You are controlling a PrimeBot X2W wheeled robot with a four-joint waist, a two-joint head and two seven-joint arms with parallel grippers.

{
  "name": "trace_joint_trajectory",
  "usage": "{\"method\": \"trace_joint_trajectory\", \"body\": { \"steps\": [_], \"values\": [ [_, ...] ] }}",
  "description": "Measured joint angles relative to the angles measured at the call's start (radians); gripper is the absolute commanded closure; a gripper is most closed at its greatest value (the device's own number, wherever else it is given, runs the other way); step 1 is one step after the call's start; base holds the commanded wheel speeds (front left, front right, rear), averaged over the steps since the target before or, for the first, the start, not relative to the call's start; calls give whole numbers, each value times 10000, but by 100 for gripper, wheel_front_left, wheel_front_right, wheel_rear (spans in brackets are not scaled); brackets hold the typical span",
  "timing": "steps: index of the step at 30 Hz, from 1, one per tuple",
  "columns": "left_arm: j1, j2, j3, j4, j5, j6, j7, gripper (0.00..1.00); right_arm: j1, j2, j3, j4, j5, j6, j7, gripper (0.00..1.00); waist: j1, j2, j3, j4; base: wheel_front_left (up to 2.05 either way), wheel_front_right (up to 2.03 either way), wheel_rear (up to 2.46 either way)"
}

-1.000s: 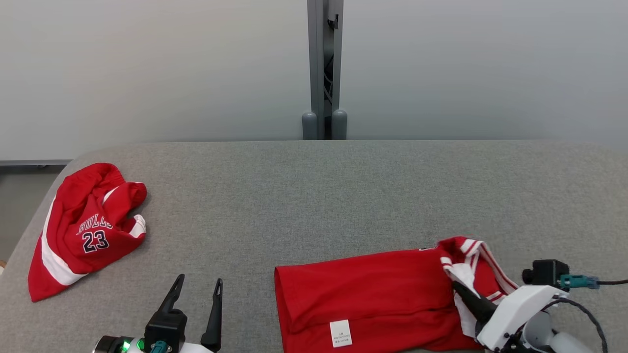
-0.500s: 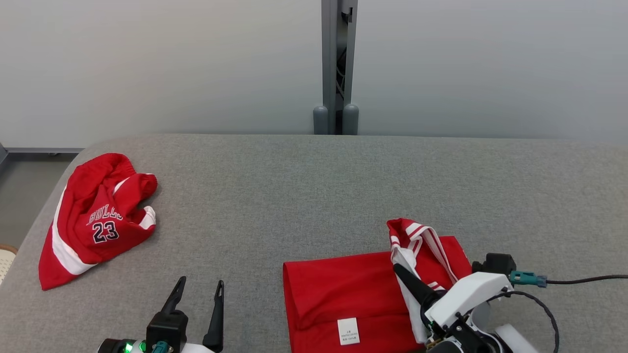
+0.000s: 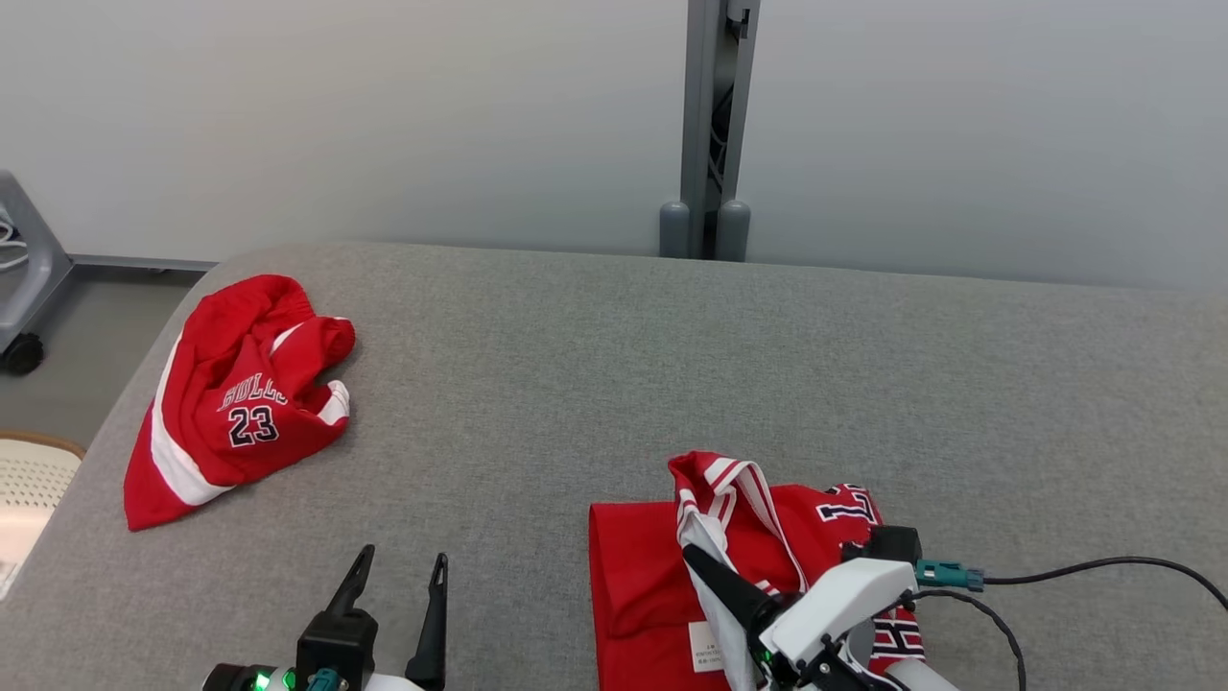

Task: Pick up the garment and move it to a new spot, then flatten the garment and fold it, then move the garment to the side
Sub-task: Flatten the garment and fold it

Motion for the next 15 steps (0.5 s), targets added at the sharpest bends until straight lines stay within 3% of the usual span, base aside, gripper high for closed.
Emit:
{"method": "trace_joint_trajectory", "body": {
  "steps": [15],
  "values": [
    [8, -12, -263, 88, 29, -29, 0, 0, -1392, -2, 2934, 1066, 2240, 2, -1570, 100, 0, 0, 237, 546, 0, 0, 0]
  ]
}}
